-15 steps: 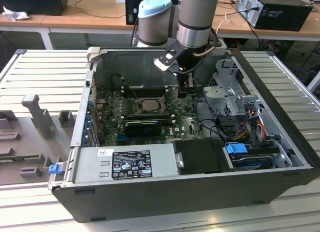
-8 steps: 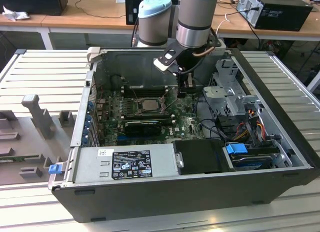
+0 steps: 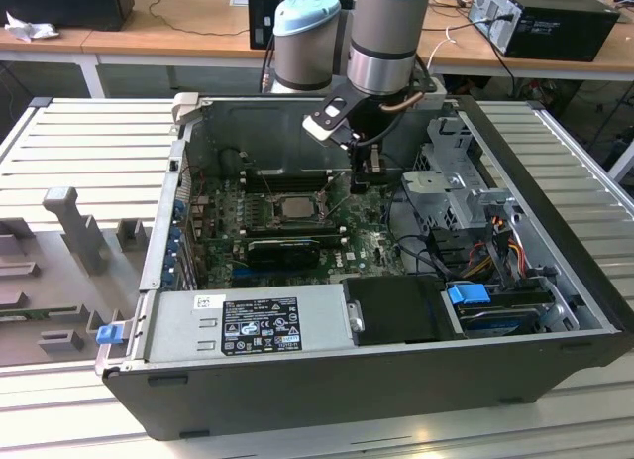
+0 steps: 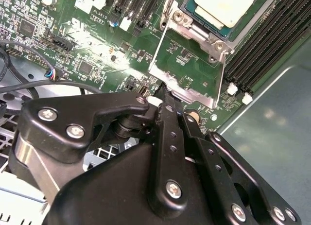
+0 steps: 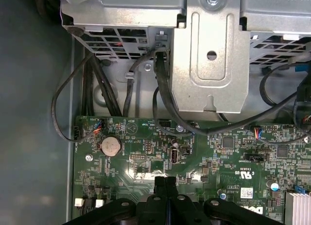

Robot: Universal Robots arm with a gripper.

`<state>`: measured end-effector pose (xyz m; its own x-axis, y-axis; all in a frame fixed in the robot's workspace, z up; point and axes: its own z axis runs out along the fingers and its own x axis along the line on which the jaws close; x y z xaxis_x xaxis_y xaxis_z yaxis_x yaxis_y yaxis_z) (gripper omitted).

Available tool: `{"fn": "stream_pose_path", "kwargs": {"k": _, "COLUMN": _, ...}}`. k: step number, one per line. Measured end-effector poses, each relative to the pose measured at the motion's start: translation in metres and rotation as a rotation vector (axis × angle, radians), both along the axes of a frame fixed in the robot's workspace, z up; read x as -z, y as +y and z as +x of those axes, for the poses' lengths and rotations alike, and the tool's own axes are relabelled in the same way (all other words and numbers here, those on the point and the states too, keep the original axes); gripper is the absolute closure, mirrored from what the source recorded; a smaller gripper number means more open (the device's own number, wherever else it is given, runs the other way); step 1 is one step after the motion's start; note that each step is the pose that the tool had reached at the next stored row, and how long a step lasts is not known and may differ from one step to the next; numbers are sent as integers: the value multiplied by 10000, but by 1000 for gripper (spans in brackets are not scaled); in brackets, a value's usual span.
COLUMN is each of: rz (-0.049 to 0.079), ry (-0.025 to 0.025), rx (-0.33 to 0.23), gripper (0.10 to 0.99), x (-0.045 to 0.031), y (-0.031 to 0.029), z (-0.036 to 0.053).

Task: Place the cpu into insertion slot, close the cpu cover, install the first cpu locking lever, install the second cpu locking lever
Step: 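Close the cpu cover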

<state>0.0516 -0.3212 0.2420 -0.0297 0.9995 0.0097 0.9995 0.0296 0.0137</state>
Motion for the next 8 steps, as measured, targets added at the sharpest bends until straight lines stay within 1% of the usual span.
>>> {"fn": "stream_pose_path", "kwargs": {"k": 8, "rz": 0, "ry": 0, "rx": -2, "gripper": 980, "x": 0, "y": 0, "z": -28}}
